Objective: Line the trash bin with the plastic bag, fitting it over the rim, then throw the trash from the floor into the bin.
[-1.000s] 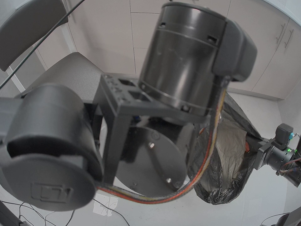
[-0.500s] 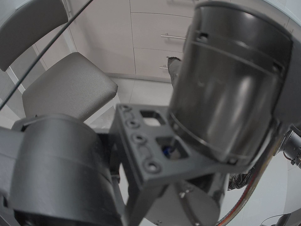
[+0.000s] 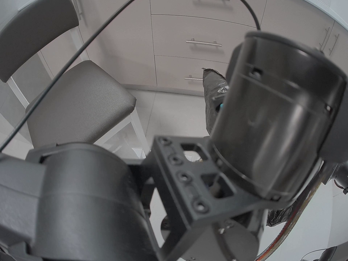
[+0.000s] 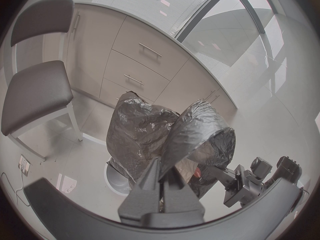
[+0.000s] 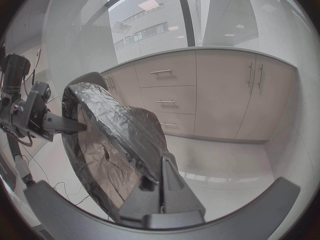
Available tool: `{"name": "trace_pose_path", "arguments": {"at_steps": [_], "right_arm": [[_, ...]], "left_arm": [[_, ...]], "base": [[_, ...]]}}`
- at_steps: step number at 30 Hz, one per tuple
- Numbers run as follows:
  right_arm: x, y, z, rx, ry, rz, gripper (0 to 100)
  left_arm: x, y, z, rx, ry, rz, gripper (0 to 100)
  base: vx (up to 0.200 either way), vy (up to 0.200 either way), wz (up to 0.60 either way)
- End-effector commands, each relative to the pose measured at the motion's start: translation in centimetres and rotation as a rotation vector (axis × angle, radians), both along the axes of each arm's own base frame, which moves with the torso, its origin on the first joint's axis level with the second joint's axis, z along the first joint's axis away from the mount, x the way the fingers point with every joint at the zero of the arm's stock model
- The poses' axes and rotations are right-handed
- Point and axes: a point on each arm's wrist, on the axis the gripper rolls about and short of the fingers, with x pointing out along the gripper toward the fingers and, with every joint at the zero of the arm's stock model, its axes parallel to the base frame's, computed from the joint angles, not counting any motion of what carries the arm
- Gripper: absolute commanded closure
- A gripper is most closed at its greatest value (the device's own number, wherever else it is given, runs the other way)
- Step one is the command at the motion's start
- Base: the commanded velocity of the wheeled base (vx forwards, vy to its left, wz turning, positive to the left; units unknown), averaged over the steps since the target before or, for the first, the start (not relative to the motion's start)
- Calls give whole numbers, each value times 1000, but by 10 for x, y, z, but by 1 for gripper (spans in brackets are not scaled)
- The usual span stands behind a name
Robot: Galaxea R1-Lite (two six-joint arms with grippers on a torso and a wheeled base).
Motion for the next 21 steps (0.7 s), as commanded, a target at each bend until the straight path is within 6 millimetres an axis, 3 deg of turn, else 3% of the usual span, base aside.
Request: {"name": "trace_pose_path", "arguments": {"at_steps": [1, 8, 21], "right_arm": [[-10, -7, 11, 32, -42, 0, 100], [-19, -13, 14, 68, -12, 0, 100], [-11, -5, -24, 32, 163, 66, 100]], "left_arm": [[-1, 1, 3, -12, -3, -3, 100], [-7, 2, 7, -21, -6, -16, 100], [10, -7, -24, 34, 44, 29, 100]], "base": [[0, 0, 0], [0, 0, 0], [0, 0, 0]]}}
